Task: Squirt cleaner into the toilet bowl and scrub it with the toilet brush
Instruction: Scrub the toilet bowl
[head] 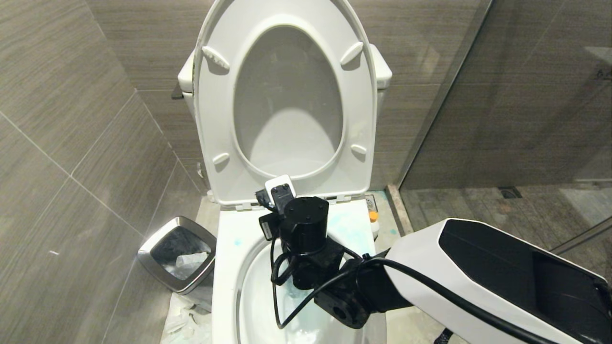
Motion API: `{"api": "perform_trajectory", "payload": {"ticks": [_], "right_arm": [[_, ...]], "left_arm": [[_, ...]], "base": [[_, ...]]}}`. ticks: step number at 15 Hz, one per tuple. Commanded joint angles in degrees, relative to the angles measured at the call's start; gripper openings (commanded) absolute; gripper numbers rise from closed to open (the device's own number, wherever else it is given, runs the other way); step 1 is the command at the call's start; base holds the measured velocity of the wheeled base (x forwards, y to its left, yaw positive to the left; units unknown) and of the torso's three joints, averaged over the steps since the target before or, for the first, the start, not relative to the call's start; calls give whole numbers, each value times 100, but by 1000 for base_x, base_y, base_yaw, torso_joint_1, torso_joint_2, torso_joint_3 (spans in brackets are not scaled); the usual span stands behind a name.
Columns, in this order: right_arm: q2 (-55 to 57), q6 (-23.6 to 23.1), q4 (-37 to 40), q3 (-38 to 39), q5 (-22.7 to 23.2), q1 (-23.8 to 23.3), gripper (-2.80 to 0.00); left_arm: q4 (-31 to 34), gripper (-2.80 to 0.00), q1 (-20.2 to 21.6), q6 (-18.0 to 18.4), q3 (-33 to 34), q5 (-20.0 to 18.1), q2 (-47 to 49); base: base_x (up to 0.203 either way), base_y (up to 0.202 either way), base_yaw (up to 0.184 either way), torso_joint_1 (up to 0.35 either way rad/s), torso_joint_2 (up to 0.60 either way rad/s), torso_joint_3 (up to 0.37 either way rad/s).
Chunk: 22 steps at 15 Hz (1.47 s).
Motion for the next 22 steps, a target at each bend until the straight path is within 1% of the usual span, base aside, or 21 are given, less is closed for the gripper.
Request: {"api": "perform_trajectory", "payload": {"ticks": [1,6,9,12,17,20,22], "right_arm": [[197,-13,107,-361,-18,82,-280],[394,-7,378,-709,18,475,-280],[386,34,373,-483,10,733,-280],[126,236,358,207,-8,942,-280],[-800,829,214,1990,-105,1263,-280],[-1184,917,-170,2795,-203,1270,-280],[-1371,935,-355,3168,-312,1171,-280]], "left_arm": [[0,-280,4,0,5,0,5],[0,-280,5,0,4,0,5],[0,-280,5,0,5,0,5],[0,-280,5,0,5,0,5],[0,-280,-1,0,0,0,5],[0,-280,5,0,5,0,5],[0,-280,5,0,5,0,5]], "base": [[0,0,0,0,0,0],[0,0,0,0,0,0],[0,0,0,0,0,0],[0,0,0,0,0,0],[0,0,0,0,0,0],[0,0,0,0,0,0],[0,0,0,0,0,0]]}}
